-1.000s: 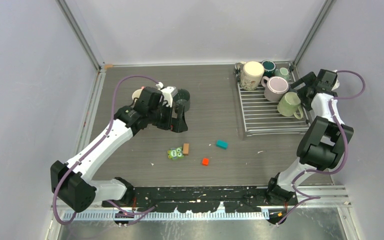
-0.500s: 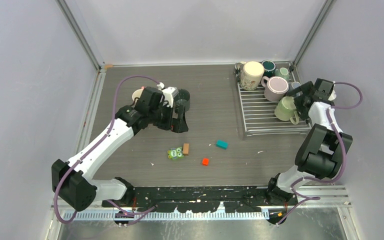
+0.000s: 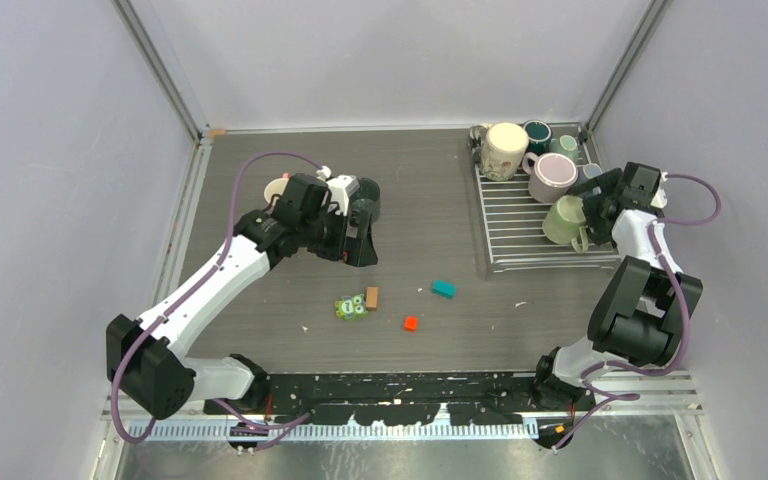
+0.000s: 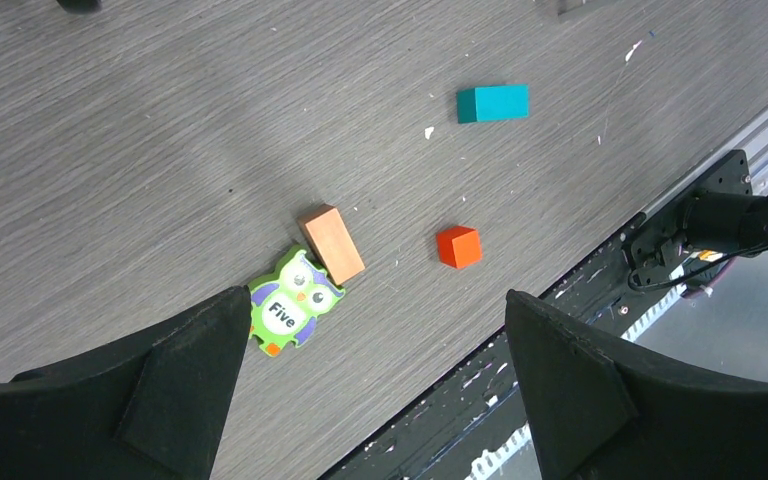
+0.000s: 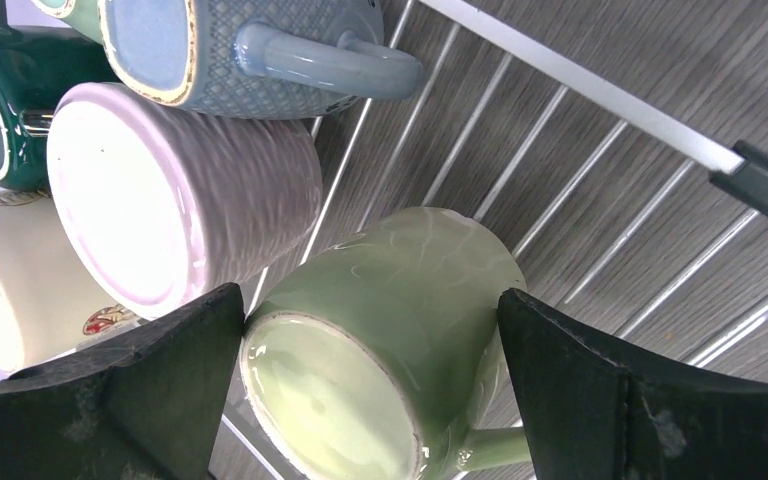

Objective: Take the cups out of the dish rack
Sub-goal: Unload the cup from the dish rack.

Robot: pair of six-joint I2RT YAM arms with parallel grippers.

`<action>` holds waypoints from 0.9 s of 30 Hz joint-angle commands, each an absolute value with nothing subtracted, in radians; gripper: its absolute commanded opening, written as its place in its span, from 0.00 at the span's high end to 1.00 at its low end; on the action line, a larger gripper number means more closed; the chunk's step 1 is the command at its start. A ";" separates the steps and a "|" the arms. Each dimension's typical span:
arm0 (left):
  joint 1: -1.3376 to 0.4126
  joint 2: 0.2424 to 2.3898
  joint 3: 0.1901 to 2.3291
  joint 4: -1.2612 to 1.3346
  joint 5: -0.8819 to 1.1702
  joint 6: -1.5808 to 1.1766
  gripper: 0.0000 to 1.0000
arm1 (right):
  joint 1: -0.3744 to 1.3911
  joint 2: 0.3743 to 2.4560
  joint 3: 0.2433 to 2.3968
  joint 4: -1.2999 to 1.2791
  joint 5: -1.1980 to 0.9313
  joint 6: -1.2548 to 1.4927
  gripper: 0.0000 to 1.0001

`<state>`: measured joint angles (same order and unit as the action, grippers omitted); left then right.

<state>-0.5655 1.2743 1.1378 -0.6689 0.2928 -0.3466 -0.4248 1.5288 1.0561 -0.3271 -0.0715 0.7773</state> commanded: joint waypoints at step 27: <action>-0.570 1.283 1.144 -0.641 0.349 -0.324 0.00 | -0.307 1.425 1.183 -0.542 0.123 0.661 0.00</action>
<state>-0.5655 1.2854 1.1378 -0.6693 0.3237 -0.3332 -0.3424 1.5116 1.1736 -0.5163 0.0681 0.7307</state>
